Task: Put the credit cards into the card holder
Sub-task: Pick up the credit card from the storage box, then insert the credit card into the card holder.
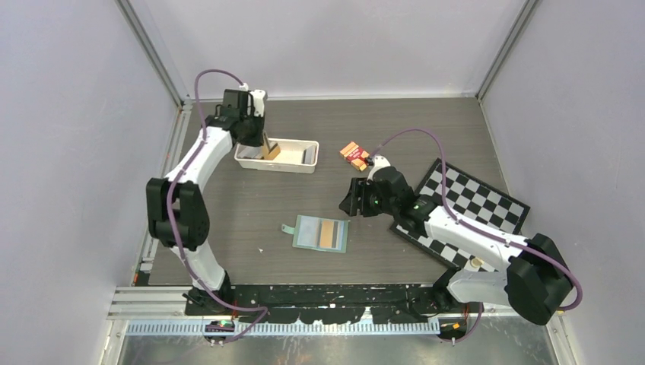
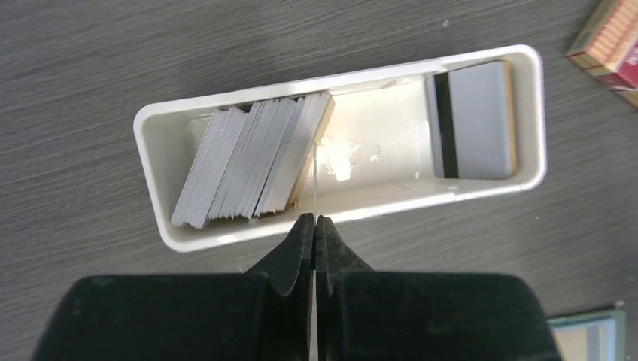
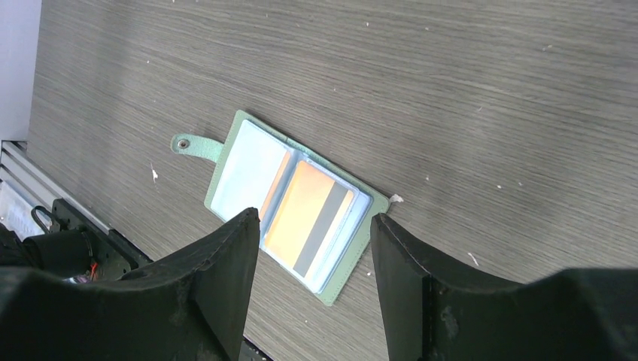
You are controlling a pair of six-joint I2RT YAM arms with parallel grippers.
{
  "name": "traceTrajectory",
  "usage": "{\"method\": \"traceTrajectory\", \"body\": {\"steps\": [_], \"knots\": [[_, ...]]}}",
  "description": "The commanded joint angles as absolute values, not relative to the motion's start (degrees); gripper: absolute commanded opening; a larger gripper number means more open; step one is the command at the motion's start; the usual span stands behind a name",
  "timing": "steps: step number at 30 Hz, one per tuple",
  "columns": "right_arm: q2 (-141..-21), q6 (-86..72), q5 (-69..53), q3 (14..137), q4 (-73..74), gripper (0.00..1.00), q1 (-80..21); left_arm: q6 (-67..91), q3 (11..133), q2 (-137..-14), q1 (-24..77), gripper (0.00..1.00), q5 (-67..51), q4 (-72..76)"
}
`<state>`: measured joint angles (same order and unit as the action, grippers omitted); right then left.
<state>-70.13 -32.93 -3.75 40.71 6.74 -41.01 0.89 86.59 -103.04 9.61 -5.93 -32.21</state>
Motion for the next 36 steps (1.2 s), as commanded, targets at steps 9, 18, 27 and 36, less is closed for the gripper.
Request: {"method": "traceTrajectory", "body": {"steps": [9, 18, 27, 36], "knots": [[-59.5, -25.8, -4.9, 42.1, 8.5, 0.70, -39.2, 5.0, 80.0, -83.8, 12.0, 0.00, -21.9, -31.4], [-58.4, -24.0, -21.0, 45.7, 8.7, 0.71, -38.9, 0.3, 72.1, -76.5, 23.4, 0.00, -35.8, -41.1], [-63.7, -25.7, -29.0, 48.8, 8.7, 0.60, -38.9, -1.8, 70.9, -78.2, 27.7, 0.00, -55.2, -44.6], [-67.9, -30.8, -40.4, 48.1, 2.8, 0.37, -38.9, -1.1, 69.6, -77.4, 29.1, 0.00, -57.9, -43.6]]}}
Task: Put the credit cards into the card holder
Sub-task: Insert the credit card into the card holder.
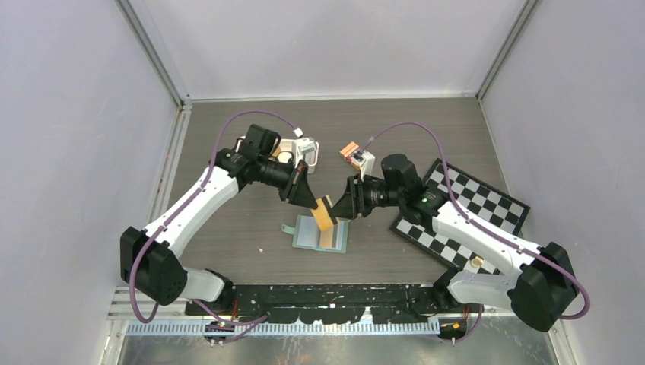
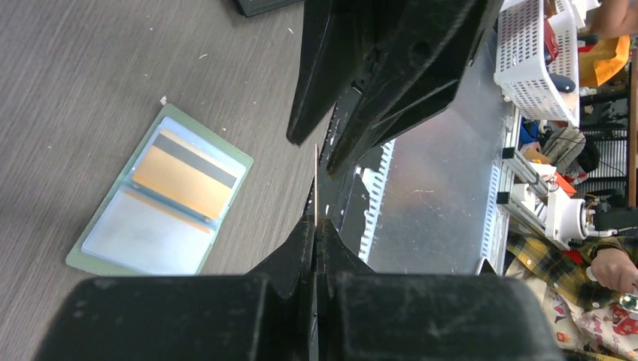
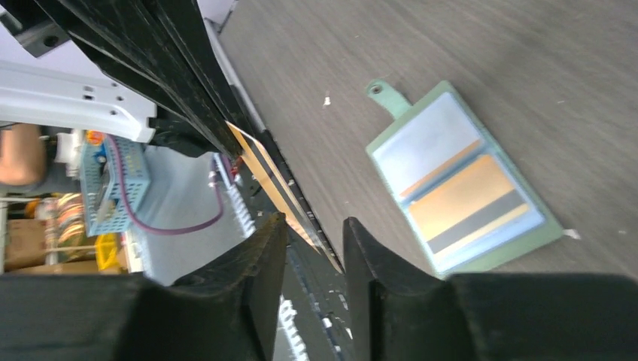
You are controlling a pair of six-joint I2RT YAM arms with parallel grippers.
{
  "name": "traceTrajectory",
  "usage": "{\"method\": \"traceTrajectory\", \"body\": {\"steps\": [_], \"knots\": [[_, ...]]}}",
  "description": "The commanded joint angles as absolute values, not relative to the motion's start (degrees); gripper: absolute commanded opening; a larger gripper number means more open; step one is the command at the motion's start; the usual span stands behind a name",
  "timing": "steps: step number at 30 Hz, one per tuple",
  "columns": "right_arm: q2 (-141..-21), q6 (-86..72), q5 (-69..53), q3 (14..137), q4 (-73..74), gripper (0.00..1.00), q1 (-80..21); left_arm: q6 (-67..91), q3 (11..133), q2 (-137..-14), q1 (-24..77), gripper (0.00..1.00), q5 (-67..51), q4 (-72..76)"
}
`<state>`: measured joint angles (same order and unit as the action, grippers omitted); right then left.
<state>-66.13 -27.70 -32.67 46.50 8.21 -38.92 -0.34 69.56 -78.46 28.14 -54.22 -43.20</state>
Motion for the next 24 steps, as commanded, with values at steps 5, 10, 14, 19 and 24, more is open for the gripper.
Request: {"method": "traceTrajectory", "body": {"steps": [5, 10, 14, 19, 24], "knots": [[-69.7, -35.0, -43.2, 47.4, -2.4, 0.05, -38.9, -0.3, 69.5, -77.5, 29.5, 0.09, -55.9, -43.3], [-68.7, -38.1, -30.7, 42.6, -0.4, 0.01, -38.9, 9.0, 66.1, -76.0, 29.5, 0.68, -33.0, -40.7], [-72.6, -43.1, -27.5, 37.1, -3.9, 0.01, -38.9, 17.5, 59.7, -75.2, 29.5, 0.71, -21.5, -38.6], [-79.0, -49.0, -30.3, 31.2, -14.8, 0.00, -39.0, 22.5, 52.7, -74.8, 29.5, 0.72, -17.3, -34.9], [-84.2, -50.7, -31.7, 30.4, -19.0, 0.01, -39.0, 23.7, 50.5, -77.2, 29.5, 0.72, -17.9, -33.5]]}}
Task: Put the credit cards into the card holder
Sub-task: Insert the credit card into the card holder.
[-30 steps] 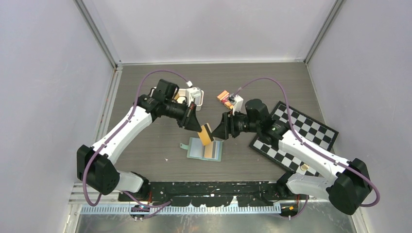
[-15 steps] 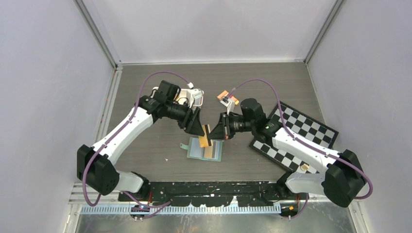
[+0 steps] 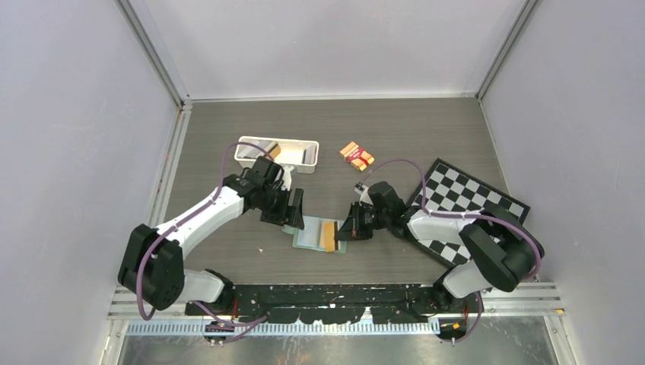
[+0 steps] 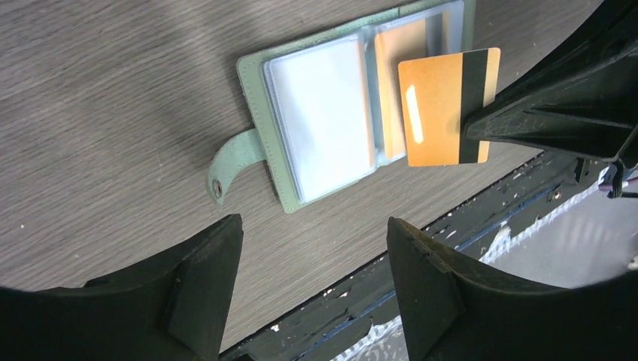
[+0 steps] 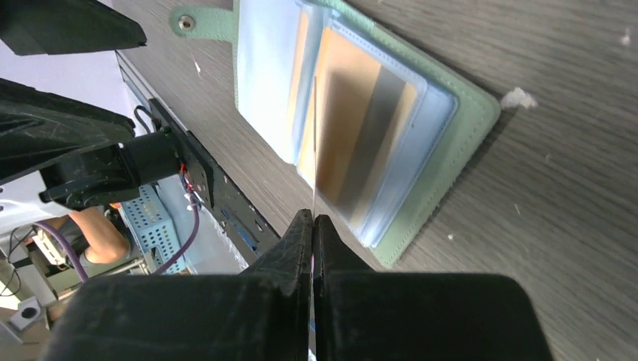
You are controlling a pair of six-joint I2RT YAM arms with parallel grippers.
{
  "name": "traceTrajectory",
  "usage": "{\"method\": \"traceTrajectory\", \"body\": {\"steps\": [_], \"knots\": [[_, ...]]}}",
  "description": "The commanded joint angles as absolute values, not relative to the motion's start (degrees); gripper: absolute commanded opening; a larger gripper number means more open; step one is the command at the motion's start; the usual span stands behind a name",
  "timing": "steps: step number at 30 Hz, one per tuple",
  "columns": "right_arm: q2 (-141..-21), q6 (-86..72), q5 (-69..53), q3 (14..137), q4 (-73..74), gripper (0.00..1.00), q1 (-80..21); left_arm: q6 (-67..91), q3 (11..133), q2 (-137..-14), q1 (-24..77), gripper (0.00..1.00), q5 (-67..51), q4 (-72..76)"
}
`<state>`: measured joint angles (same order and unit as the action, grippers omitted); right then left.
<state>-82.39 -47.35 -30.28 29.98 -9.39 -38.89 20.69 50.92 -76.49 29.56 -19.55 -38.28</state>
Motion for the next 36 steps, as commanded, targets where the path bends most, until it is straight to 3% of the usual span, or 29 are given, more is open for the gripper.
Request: {"method": "traceTrajectory", "body": {"steps": [1, 36], "knots": [[-85.1, -51.2, -32.2, 30.3, -20.3, 0.00, -39.0, 23.7, 50.1, -77.7, 29.5, 0.72, -18.5, -32.9], [-94.8, -59.9, -32.3, 28.9, -27.3, 0.00, -39.1, 20.4, 52.4, -91.4, 29.5, 0.43, -16.9, -32.2]]}}
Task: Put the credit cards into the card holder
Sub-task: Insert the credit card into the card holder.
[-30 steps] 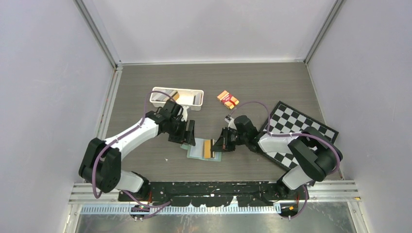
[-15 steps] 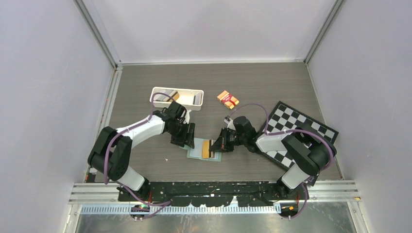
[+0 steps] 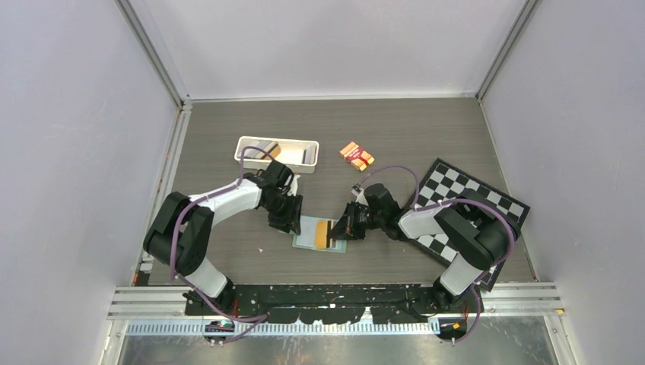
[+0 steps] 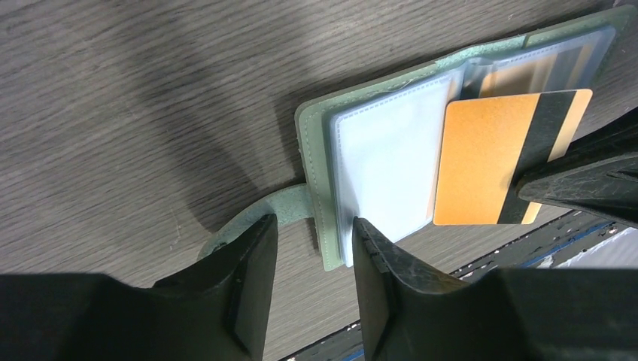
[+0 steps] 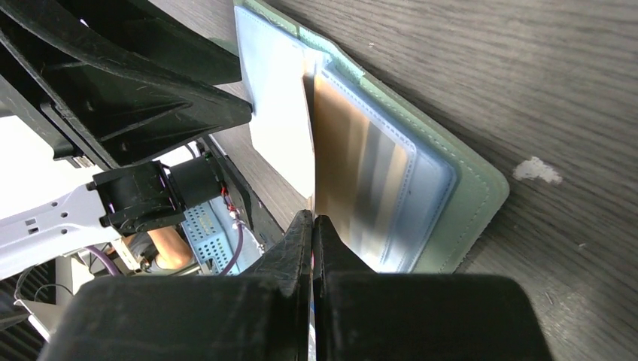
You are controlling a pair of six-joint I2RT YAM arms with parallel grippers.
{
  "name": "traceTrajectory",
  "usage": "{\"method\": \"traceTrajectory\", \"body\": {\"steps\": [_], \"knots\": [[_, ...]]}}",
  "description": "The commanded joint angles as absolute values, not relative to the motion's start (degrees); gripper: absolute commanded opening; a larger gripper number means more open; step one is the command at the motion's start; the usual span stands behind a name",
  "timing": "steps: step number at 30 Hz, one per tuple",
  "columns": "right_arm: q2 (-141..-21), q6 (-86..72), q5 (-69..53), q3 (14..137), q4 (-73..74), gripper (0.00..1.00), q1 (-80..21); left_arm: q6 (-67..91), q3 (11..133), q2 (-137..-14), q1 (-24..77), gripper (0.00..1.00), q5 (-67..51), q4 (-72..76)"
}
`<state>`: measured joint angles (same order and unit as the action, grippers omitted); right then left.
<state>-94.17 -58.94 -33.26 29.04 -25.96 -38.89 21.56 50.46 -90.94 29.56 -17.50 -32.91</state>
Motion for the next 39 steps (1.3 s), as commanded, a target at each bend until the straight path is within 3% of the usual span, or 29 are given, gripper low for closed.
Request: {"method": "traceTrajectory", "body": {"steps": [1, 14, 39], "knots": [[-94.9, -59.8, -32.4, 29.0, -27.4, 0.00, -39.0, 20.3, 52.4, -91.6, 29.5, 0.42, -17.0, -32.2], [-98.2, -60.0, -31.7, 29.6, -30.0, 0.00, -39.1, 20.1, 52.6, -93.3, 29.5, 0.28, -18.0, -32.2], [-100.7, -59.6, -29.2, 30.8, -31.0, 0.00, -39.1, 20.0, 52.8, -93.6, 29.5, 0.16, -19.0, -32.4]]}}
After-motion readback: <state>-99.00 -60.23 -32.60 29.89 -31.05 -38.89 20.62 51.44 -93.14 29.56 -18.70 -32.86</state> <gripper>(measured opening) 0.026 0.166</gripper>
